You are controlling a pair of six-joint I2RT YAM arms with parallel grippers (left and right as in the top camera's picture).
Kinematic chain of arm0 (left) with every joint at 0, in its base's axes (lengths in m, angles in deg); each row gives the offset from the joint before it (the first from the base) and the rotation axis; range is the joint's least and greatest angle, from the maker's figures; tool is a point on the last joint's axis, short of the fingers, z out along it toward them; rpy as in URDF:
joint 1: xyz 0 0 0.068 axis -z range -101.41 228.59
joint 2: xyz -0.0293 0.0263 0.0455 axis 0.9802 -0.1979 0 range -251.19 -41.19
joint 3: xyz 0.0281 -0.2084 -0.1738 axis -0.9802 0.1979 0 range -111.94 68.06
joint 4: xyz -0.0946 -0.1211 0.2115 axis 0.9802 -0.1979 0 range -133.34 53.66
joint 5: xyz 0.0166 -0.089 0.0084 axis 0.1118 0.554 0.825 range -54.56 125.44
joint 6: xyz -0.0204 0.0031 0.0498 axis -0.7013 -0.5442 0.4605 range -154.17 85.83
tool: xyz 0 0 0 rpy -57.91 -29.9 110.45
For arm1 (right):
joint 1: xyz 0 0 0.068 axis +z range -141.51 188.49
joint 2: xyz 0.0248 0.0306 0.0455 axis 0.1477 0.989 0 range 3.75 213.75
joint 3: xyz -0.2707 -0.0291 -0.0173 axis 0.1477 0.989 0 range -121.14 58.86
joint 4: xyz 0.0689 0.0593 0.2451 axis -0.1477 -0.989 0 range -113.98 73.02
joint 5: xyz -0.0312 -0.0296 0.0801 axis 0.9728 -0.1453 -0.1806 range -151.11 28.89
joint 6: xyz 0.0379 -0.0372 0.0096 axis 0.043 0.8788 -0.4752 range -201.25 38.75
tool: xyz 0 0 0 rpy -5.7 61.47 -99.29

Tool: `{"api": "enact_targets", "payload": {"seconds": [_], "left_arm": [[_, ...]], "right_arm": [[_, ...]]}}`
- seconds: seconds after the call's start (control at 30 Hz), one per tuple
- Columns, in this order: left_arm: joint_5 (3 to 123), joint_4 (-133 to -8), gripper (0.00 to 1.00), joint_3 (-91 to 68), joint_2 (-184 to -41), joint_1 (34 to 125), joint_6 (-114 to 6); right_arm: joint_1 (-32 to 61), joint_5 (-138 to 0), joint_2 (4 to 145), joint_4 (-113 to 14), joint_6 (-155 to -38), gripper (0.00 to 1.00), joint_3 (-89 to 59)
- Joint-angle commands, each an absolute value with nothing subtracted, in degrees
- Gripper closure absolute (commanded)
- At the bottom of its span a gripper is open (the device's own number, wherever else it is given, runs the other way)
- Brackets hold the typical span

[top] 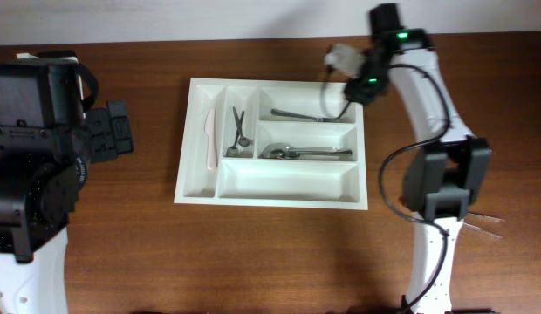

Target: Pack container

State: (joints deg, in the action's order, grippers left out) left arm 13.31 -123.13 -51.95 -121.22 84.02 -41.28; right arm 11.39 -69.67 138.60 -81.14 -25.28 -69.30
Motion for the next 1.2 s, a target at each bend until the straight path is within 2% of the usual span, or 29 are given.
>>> {"api": "enact_targets", "payload": {"seconds": [0.0,0.13,0.53,0.83,1.17], "left_arm": [[12.52,-123.02,0.01,-52.32,-120.89,83.78,-41.0],[12.52,-123.02,0.01,-52.32,-120.89,83.78,-41.0],[12.52,-123.02,0.01,-52.32,-120.89,83.78,-41.0],[12.52,-123.02,0.01,-52.32,-120.89,83.78,-41.0],[12.52,-123.02,0.01,-52.32,-120.89,83.78,-41.0]], "right_arm": [[3.67,-58.26,135.87,-84.29,-33.9,0.34,-70.7],[-4.54,-57.84,135.91,-85.78,-39.82,0.34,-70.7],[-20.15,-68.29,136.35,-80.93,-39.1,0.46,-65.08],[-19.89,-71.65,136.35,-73.28,-38.0,0.5,-55.7],[-19.14,-72.79,139.69,-66.83,-36.74,0.48,-48.25]]}}
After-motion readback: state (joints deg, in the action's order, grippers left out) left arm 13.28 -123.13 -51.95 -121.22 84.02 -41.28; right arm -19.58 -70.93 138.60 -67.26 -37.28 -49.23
